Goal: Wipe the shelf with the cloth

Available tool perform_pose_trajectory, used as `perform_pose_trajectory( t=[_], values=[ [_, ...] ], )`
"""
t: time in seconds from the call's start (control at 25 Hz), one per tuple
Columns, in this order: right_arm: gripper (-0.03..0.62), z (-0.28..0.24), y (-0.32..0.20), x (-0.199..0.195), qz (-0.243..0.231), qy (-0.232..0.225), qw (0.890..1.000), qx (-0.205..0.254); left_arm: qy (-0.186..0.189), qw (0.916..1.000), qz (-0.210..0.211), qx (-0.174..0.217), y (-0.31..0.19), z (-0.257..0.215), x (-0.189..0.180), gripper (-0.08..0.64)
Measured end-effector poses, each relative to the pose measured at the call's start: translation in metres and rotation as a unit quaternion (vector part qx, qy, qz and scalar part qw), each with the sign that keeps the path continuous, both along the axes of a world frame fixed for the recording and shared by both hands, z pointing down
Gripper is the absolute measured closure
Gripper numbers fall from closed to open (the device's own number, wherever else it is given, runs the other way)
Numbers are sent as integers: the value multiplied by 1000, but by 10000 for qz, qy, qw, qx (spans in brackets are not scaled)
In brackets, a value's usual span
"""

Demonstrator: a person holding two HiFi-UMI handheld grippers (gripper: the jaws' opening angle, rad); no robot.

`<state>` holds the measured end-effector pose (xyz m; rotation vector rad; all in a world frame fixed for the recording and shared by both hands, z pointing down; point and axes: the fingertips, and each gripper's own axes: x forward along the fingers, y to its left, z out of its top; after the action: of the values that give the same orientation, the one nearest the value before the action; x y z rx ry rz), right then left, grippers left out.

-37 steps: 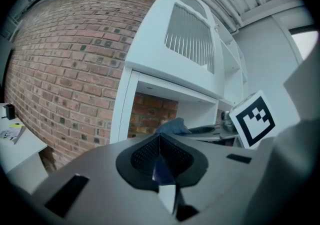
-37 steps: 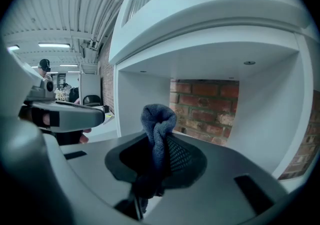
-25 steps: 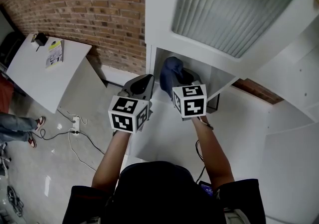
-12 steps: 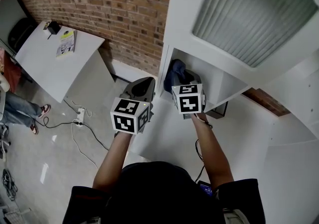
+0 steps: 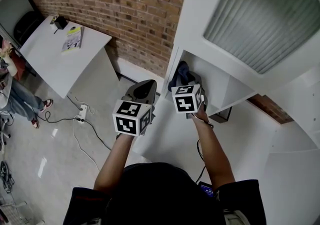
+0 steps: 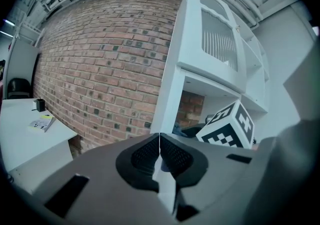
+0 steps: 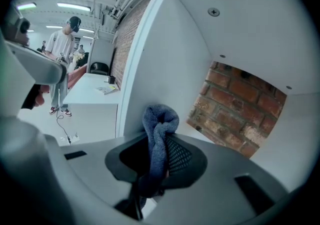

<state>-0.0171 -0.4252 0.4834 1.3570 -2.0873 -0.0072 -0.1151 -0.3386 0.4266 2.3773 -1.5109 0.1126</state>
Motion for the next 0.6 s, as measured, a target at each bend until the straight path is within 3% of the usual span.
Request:
perform_pose_trajectory(
  t=[0.6],
  values=[
    [508, 19, -8, -3, -243, 1327, 9903, 335, 11, 9999, -124, -66, 9, 4, -8, 543]
  ],
)
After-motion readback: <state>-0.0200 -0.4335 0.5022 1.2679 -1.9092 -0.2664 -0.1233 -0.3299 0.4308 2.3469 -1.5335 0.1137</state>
